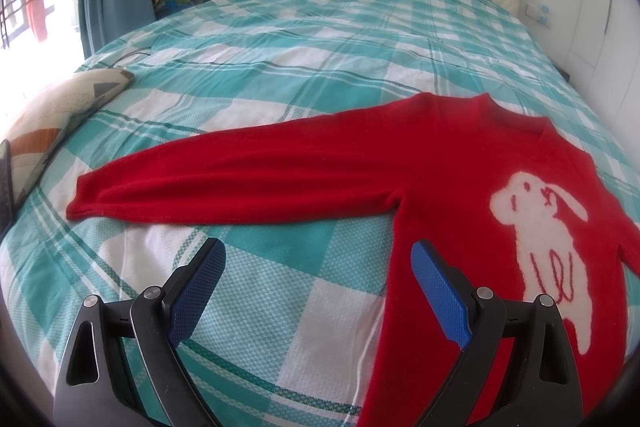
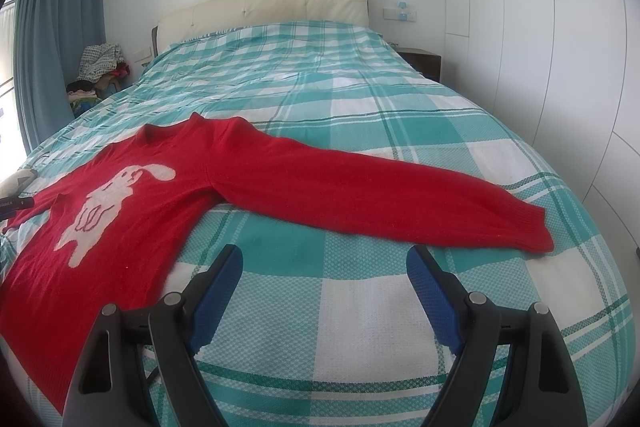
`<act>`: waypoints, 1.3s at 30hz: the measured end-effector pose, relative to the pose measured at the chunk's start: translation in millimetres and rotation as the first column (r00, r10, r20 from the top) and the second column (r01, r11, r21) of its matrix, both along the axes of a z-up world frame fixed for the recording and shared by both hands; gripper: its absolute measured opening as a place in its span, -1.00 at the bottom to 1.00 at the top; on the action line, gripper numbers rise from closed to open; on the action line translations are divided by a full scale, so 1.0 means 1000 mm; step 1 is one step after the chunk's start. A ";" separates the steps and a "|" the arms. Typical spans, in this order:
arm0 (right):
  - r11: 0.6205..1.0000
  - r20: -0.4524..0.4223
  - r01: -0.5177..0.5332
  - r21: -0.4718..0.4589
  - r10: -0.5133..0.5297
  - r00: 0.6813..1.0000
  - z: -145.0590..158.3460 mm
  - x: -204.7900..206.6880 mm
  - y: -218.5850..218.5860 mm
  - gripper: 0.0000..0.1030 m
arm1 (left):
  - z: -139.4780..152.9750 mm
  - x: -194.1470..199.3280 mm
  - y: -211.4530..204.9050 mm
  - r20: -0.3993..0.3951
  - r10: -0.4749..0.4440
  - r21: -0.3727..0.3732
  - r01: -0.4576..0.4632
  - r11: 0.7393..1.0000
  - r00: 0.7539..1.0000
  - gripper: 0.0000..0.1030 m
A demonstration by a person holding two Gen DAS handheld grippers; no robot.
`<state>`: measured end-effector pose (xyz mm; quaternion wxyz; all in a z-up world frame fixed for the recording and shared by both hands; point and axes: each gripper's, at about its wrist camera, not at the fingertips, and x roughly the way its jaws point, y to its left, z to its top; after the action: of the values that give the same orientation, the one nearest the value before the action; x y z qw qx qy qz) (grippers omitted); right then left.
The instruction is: Fold small clothes
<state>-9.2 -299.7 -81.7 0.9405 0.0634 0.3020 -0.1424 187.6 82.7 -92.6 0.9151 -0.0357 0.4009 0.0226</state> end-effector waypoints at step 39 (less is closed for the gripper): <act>1.000 0.009 -0.001 0.002 0.001 1.000 0.002 -0.002 0.000 0.62 | 0.006 -0.001 0.002 0.018 0.001 0.013 -0.001 1.000 1.000 0.84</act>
<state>-10.8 -300.0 -80.2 0.9417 0.0651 0.2982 -0.1414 186.4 85.2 -87.0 0.9190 -0.0302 0.3924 0.0251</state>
